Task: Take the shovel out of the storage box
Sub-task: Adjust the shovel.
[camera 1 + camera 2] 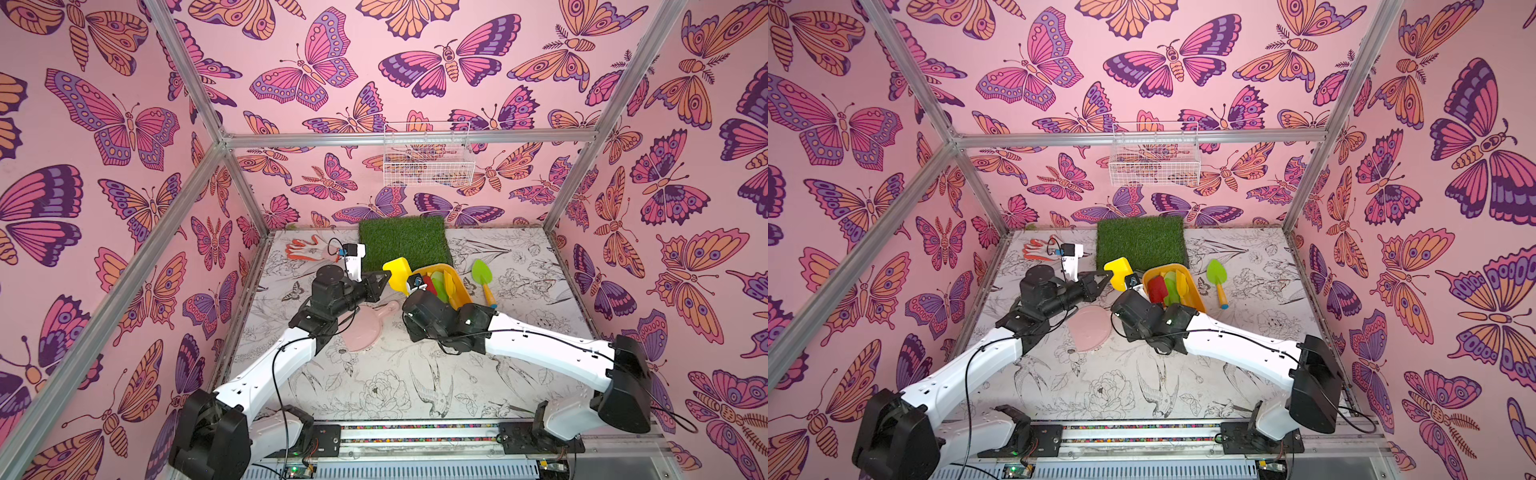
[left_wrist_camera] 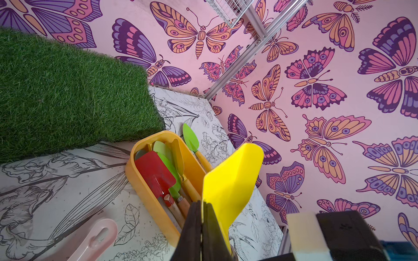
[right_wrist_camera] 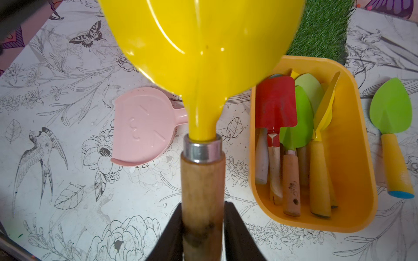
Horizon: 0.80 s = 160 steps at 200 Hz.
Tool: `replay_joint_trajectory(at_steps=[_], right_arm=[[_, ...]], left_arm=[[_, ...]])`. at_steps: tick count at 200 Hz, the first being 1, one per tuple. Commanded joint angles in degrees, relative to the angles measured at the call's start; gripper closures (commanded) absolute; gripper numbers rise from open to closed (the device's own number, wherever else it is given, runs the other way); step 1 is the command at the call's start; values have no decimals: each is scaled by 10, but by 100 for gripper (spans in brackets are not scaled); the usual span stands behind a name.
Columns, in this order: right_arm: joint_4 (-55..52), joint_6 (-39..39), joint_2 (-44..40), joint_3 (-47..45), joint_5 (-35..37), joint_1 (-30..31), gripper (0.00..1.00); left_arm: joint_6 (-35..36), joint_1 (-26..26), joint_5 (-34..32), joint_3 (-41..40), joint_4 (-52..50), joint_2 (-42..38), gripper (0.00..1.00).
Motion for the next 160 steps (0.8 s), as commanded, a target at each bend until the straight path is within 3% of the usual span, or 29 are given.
replay_joint_trajectory(at_steps=[1,30,55,104,160], right_arm=[[-23,6,19,14,-3,3,78],[-21,2,15,14,3,3,88],[-14,0,7,7,9,0,91],[9,-7,-21,-21,-68,-64,93],[6,-48,-53,-68,-209,-256,93]], left_arm=[[4,4,4,12,10,-2,100],[6,5,0,10,10,-3,100],[10,5,-2,7,10,0,77],[29,5,-6,0,4,-2,37],[73,0,-23,-30,-15,-4,33]])
